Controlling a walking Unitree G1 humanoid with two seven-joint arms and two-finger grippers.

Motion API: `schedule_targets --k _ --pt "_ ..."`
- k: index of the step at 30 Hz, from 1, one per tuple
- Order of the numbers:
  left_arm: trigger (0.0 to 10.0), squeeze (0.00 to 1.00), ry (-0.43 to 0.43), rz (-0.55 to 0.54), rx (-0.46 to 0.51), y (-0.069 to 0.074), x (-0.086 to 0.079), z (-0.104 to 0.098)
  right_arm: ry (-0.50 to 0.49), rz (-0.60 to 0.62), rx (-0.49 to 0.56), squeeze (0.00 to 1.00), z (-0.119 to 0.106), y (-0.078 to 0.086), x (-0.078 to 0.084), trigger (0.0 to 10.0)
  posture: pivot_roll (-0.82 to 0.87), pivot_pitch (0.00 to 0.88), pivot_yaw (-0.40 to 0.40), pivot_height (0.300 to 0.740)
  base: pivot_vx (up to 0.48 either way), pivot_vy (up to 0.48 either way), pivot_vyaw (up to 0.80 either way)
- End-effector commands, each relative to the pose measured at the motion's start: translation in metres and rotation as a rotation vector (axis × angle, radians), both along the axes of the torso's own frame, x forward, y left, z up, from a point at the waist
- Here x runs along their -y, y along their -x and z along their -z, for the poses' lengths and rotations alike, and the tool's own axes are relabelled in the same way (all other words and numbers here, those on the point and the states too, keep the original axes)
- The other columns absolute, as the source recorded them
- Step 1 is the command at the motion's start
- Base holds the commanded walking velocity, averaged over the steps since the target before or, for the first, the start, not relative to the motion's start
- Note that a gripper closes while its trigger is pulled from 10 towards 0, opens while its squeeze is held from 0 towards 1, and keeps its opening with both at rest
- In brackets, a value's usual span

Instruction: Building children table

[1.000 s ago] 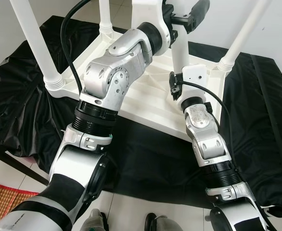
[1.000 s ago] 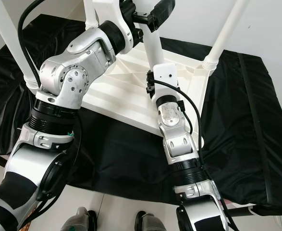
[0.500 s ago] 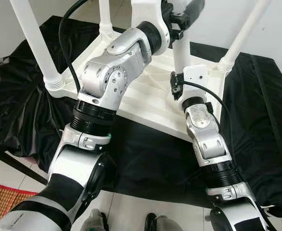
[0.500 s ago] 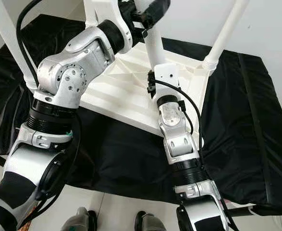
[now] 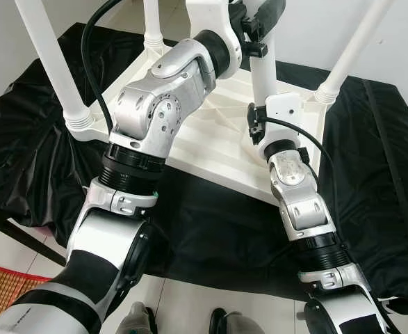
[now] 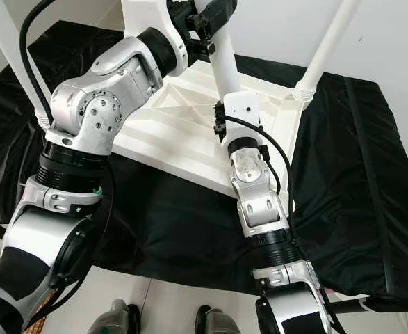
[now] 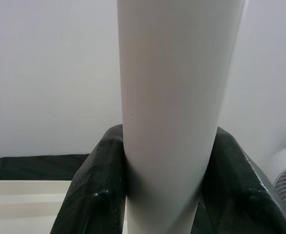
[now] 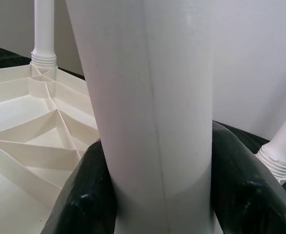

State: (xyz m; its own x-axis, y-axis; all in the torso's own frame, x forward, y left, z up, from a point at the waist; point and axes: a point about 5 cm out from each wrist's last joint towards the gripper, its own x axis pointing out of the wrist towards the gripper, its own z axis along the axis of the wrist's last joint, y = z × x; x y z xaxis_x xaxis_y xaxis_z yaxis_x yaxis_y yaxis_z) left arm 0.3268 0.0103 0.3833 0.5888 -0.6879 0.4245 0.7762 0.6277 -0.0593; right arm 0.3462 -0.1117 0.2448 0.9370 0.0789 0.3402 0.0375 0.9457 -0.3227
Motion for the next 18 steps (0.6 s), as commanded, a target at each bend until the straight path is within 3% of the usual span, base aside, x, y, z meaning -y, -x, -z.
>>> schedule_targets --k 1,3,4,6,7,18 --pt "10.0 0.00 -0.043 0.181 0.088 0.015 0.014 -0.008 0.010 -0.004 0.012 0.00 0.000 0.002 -0.002 10.0 0.07 0.139 -0.020 0.740 0.000 0.000 0.00" --pt "10.0 0.00 -0.043 0.182 0.088 0.015 0.015 -0.008 0.008 -0.007 0.009 0.00 0.001 0.002 -0.002 10.0 0.07 0.144 -0.021 0.740 0.000 0.000 0.00" --pt "10.0 0.00 -0.043 0.183 0.088 0.015 0.015 -0.009 0.005 -0.006 0.010 1.00 0.000 0.002 -0.001 10.0 0.07 0.144 -0.021 0.740 0.000 0.000 0.00" --pt "10.0 0.00 -0.042 0.185 0.090 0.015 0.015 -0.009 0.005 -0.005 0.012 1.00 0.000 0.001 -0.001 10.0 0.07 0.144 -0.021 0.740 0.000 0.000 0.00" --pt "10.0 0.00 -0.042 0.186 0.092 0.016 0.015 -0.009 0.004 0.000 0.017 0.02 -0.002 0.001 -0.001 10.0 0.07 0.144 -0.021 0.740 0.000 0.000 0.00" --pt "10.0 0.00 -0.043 0.193 0.121 0.021 0.017 -0.012 -0.024 0.002 0.038 0.00 -0.013 0.000 -0.004 10.0 0.07 0.148 -0.026 0.740 0.000 0.000 0.00"
